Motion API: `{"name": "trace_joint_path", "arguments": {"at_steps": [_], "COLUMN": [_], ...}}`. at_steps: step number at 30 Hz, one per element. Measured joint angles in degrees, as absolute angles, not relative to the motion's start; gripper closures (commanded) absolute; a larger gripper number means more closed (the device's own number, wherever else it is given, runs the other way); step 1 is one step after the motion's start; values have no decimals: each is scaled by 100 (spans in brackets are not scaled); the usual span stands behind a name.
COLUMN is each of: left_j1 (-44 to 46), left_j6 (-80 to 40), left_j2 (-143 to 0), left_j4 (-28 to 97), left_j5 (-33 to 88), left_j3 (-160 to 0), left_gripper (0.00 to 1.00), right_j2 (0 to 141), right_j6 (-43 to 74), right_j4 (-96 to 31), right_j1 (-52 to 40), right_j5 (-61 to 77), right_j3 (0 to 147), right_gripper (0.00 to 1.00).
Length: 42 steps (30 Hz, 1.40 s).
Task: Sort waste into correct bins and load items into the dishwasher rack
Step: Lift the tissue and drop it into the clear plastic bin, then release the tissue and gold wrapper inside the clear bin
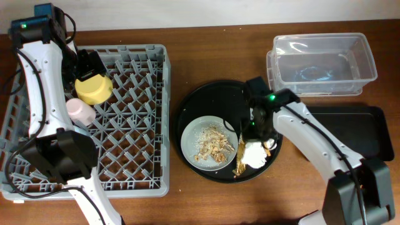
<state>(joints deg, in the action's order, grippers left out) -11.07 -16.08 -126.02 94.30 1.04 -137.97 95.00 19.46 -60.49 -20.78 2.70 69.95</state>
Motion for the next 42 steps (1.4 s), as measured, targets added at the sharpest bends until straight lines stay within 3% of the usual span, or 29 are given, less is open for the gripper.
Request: {"name": "trace_joint_path", "arguments": {"at_steps": [7, 16, 23, 28, 29, 31, 32, 38, 42], "left_j1": [-1107, -1107, -1107, -1107, -1107, -1107, -1107, -1107, -1107], "left_j6": [-1608, -1608, -1608, -1608, -1608, -1608, -1608, -1608, -1610], "left_j2": [-12602, -12602, -12602, -12602, -12602, -12602, -12602, -12602, -12602], "left_j4": [9432, 9428, 9426, 9426, 9430, 9432, 9430, 9432, 9437], "left_j5": [104, 104, 104, 104, 104, 104, 102, 102, 102], "left_j3": [-13797, -13797, -13797, -13797, -13797, -13797, -13797, -13797, -13797], "left_gripper": [1, 1, 1, 1, 1, 1, 1, 1, 1], "right_j2": [9358, 9347, 9386, 10064, 10315, 10650, 10790, 11212, 10379], "right_j6": [1951, 1951, 2613, 2683, 2683, 2692, 2692, 2510, 2445], "right_j4": [-7032, -6807, -5164, -3813, -3476, -3175, -3140, -3782, -4860], "right_j1": [-2078, -1970, 279, 908, 952, 967, 967, 1000, 1046], "right_j5": [491, 530, 165, 226, 331, 499, 556, 685, 976], "right_j3": [8468, 9518, 10009, 10027, 10038, 10038, 10038, 10029, 10029], "right_gripper": [96, 96, 96, 94, 86, 39, 23, 18, 9]}}
